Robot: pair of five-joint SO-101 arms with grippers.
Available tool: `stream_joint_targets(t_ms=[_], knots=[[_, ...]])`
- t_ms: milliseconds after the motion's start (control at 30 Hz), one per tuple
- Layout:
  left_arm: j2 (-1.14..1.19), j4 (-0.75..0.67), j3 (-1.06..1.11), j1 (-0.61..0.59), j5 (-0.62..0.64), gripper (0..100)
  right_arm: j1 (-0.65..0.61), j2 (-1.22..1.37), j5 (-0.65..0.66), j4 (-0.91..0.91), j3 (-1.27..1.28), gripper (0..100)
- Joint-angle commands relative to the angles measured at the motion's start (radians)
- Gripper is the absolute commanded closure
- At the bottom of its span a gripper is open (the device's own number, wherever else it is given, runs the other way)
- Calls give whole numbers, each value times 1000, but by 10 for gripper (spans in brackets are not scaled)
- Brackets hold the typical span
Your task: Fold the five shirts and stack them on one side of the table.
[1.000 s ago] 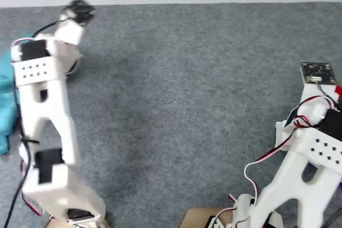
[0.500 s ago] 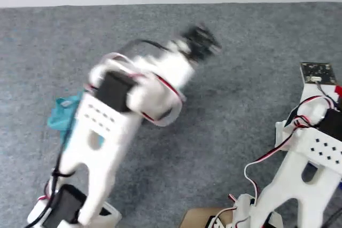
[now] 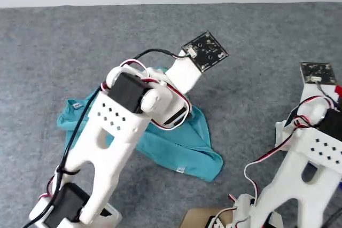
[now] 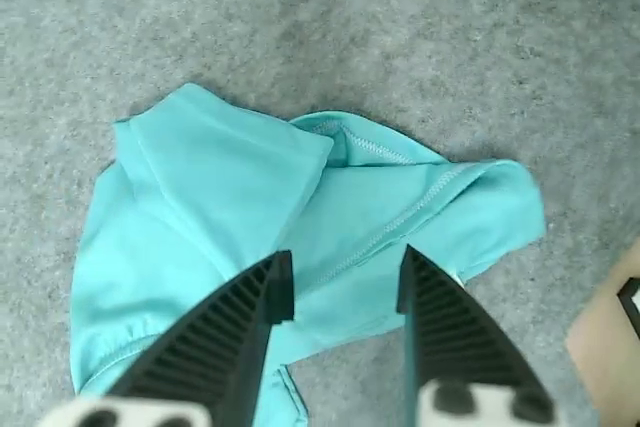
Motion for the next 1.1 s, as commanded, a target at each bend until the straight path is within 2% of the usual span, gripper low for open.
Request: stream_joint_targets(t_ms=[0,433,700,933,1067], knots=[[-68,29,33,-91,-18,822,-10,-28,0,44,-5,989],[-347,28,472,-643,-358,823,-10,-28,0,42,-5,989],[-457,-23,765,-994,-756,820,-10,-18,0,41,-5,989],[-454,-164,875,-1100,-1140,819,-10,-18,40,39,-3,989],[-454,-282,938,-1117,-1264,818,-10,-18,57,41,-3,989]])
